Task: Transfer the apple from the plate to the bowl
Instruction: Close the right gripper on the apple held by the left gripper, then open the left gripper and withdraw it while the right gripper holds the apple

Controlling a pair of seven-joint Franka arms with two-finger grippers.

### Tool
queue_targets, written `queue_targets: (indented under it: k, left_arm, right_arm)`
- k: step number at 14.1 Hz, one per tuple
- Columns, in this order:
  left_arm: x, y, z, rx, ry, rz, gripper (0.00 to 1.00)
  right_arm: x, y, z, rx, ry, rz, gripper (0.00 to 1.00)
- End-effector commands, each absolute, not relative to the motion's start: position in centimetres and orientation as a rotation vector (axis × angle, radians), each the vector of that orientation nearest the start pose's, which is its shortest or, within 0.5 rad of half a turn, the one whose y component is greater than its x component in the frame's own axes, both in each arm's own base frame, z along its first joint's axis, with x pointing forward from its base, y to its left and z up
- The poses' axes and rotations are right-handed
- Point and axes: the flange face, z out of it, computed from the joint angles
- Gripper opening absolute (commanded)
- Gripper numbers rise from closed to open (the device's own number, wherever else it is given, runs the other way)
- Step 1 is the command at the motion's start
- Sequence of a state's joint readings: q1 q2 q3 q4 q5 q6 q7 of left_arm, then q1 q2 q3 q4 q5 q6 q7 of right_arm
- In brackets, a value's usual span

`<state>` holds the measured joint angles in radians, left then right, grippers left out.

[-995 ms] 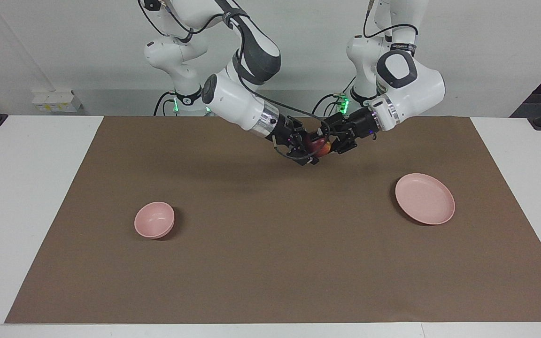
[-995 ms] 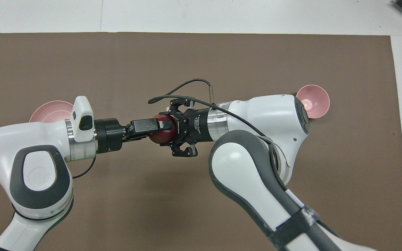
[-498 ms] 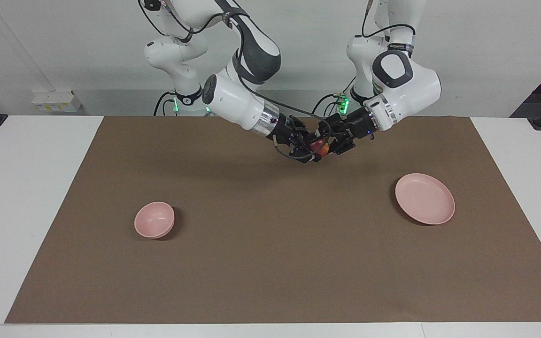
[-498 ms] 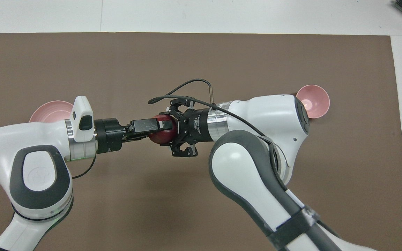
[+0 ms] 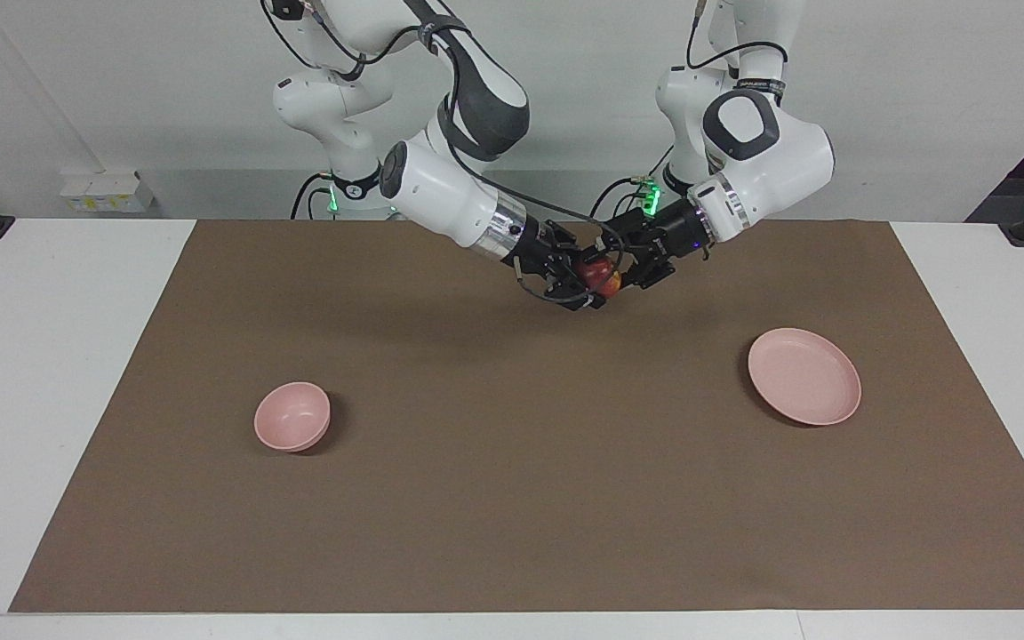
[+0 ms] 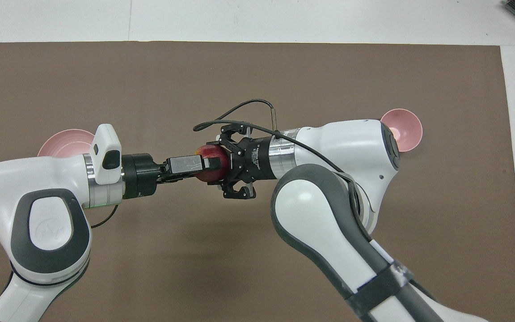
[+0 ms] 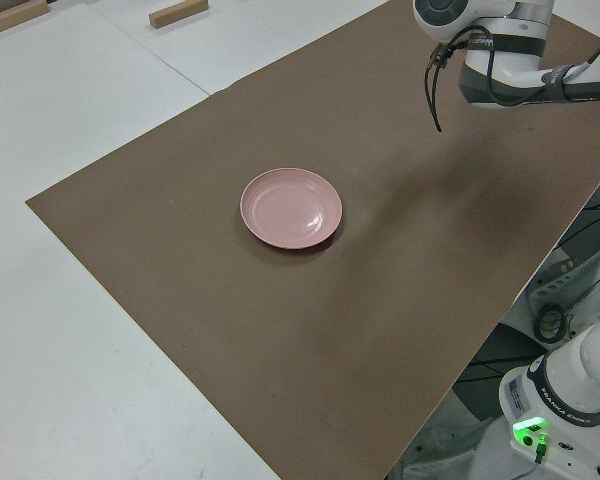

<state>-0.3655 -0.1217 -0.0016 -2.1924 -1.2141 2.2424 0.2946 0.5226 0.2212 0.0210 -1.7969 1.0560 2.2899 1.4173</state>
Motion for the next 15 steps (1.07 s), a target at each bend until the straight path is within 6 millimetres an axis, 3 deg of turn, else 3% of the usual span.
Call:
queue_targets:
  k: [1, 4, 9, 11, 13, 15]
  left_arm:
    - [48.4, -20.7, 47.1, 2.255, -0.003, 0.14, 1.0]
    - [49.1, -18.4, 46.2, 2.418, -0.113, 0.165, 1.0]
    - [50.9, -12.2, 45.8, 2.738, -0.377, 0.043, 1.0]
    - [51.4, -9.9, 45.5, 2.857, -0.447, 0.036, 1.0]
    - [52.6, -7.7, 45.8, 2.93, -0.46, 0.051, 1.0]
    - [54.1, -5.6, 47.5, 2.989, -0.463, 0.104, 1.0]
  right_arm:
    - [55.2, 33.2, 47.3, -1.733, 1.574, 0.727, 0.0]
    - [55.8, 31.5, 47.4, -1.8, 1.575, 0.675, 0.0]
    - [56.6, 28.1, 46.8, -2.041, 1.449, 0.58, 0.0]
    - [57.5, 25.7, 46.4, -2.113, 1.398, 0.504, 0.0]
    - [58.2, 24.0, 45.8, -2.243, 1.319, 0.397, 0.0]
    - [59.2, 21.2, 45.2, -2.367, 1.245, 0.287, 0.0]
